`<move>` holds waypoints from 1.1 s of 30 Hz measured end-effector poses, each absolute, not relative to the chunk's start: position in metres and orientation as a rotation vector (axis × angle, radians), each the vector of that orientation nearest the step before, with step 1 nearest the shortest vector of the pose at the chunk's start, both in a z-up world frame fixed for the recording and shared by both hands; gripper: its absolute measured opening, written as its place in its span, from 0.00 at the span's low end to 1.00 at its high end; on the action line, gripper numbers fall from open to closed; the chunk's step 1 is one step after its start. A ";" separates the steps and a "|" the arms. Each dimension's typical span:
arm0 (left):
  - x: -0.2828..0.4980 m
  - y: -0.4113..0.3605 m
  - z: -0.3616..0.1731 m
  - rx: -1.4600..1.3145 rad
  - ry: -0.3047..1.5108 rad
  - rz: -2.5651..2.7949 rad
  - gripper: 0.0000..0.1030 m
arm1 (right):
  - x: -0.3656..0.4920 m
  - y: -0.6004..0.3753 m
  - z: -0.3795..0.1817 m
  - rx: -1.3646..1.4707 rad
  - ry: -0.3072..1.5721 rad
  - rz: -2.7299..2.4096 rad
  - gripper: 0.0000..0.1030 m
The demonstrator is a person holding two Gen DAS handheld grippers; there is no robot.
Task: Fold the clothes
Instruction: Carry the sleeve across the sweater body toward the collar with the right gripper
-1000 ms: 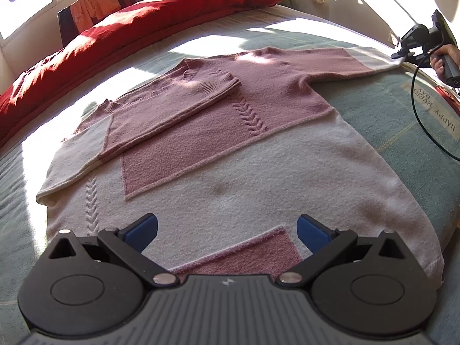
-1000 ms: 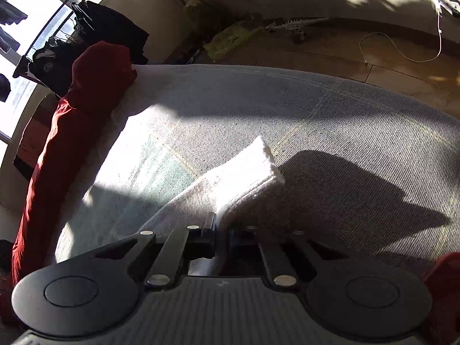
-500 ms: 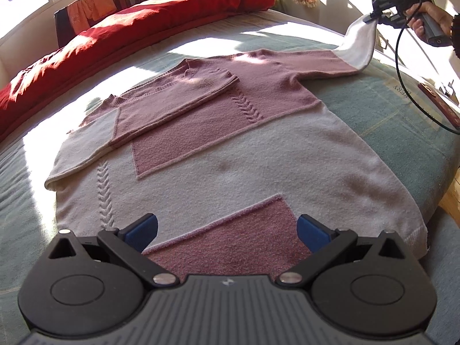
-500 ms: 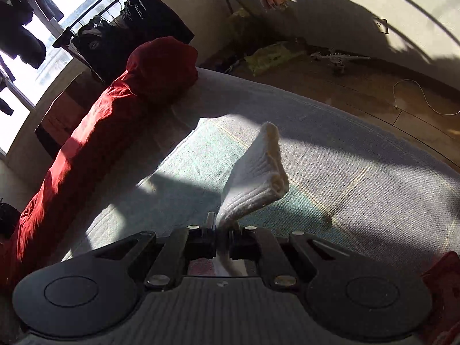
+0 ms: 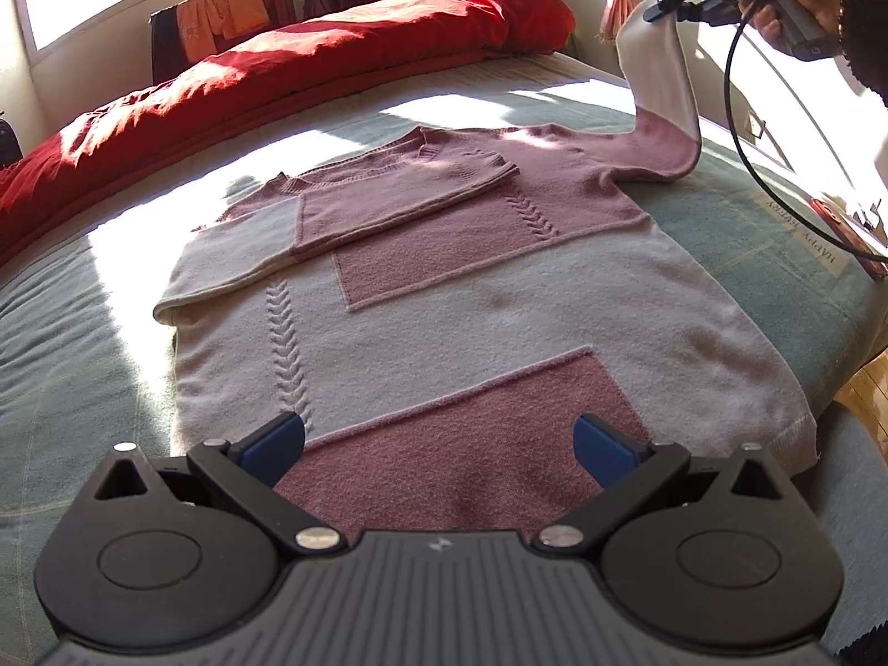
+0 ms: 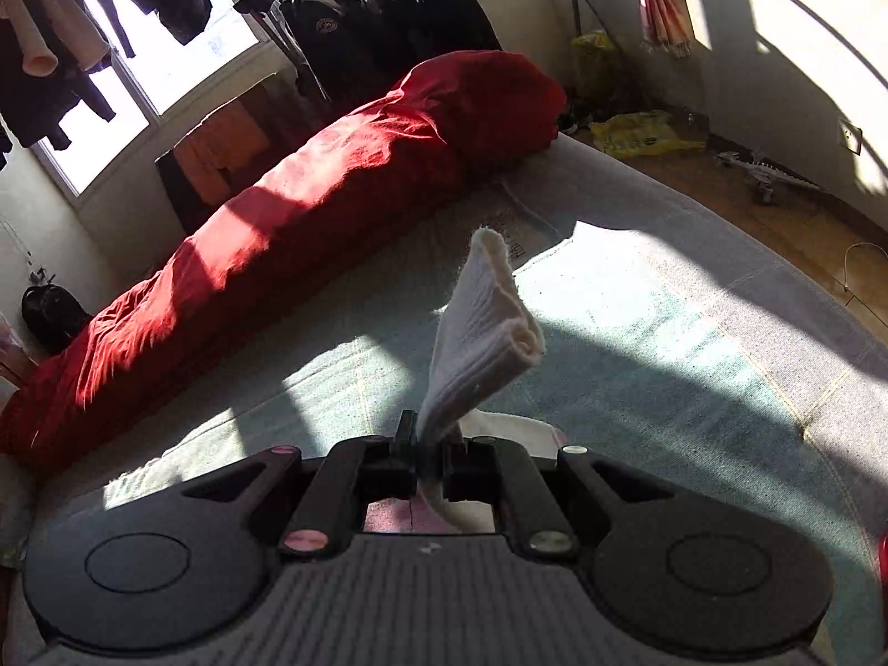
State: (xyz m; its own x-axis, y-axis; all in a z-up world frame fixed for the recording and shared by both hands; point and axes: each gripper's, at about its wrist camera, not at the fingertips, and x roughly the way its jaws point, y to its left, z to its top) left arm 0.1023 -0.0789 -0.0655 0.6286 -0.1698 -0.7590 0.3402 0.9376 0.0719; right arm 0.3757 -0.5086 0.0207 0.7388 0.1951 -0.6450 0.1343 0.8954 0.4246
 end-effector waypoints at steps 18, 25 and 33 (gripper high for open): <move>0.094 -0.029 -0.066 0.112 0.835 -0.261 0.99 | 0.394 -0.375 0.066 0.335 0.754 0.185 0.08; 0.092 -0.010 -0.067 0.063 0.828 -0.238 0.99 | 0.401 -0.324 0.069 0.291 0.773 0.250 0.08; 0.091 0.004 -0.073 0.023 0.829 -0.224 0.99 | 0.403 -0.266 0.070 0.222 0.773 0.321 0.08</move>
